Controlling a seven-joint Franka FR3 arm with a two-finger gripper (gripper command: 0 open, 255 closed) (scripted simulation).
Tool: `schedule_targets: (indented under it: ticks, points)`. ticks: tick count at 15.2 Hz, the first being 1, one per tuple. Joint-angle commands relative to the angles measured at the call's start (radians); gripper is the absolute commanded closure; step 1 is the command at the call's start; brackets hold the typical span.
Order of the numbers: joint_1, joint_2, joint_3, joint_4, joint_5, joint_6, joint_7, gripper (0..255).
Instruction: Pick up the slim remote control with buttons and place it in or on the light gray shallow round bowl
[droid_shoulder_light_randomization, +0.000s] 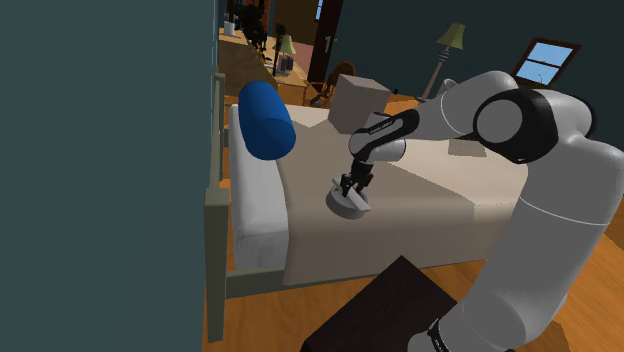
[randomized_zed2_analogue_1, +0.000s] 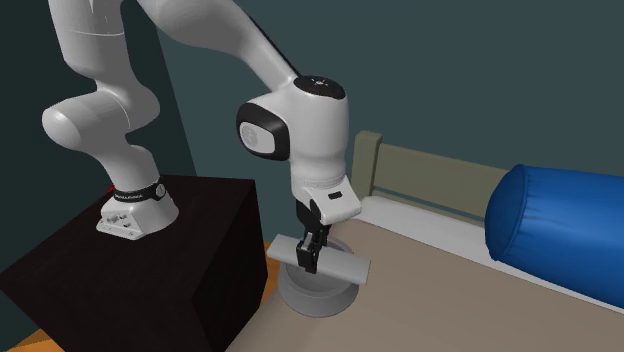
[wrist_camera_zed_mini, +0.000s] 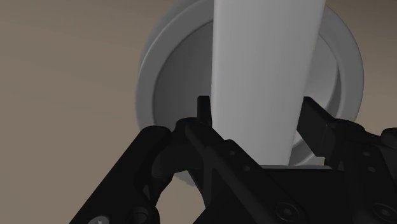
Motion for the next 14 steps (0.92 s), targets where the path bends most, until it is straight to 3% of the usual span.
schedule_targets:
  ticks: [1, 6, 10, 14]
  points:
    - [0.000, 0.000, 0.000, 0.000, 0.000, 0.000, 0.000, 0]
    - [0.000, 0.000, 0.000, 0.000, 0.000, 0.000, 0.000, 0]
    - [0.005, -0.083, -0.010, 0.032, -0.027, -0.113, 0.018, 0]
    - [0.005, -0.083, -0.010, 0.032, -0.027, -0.113, 0.018, 0]
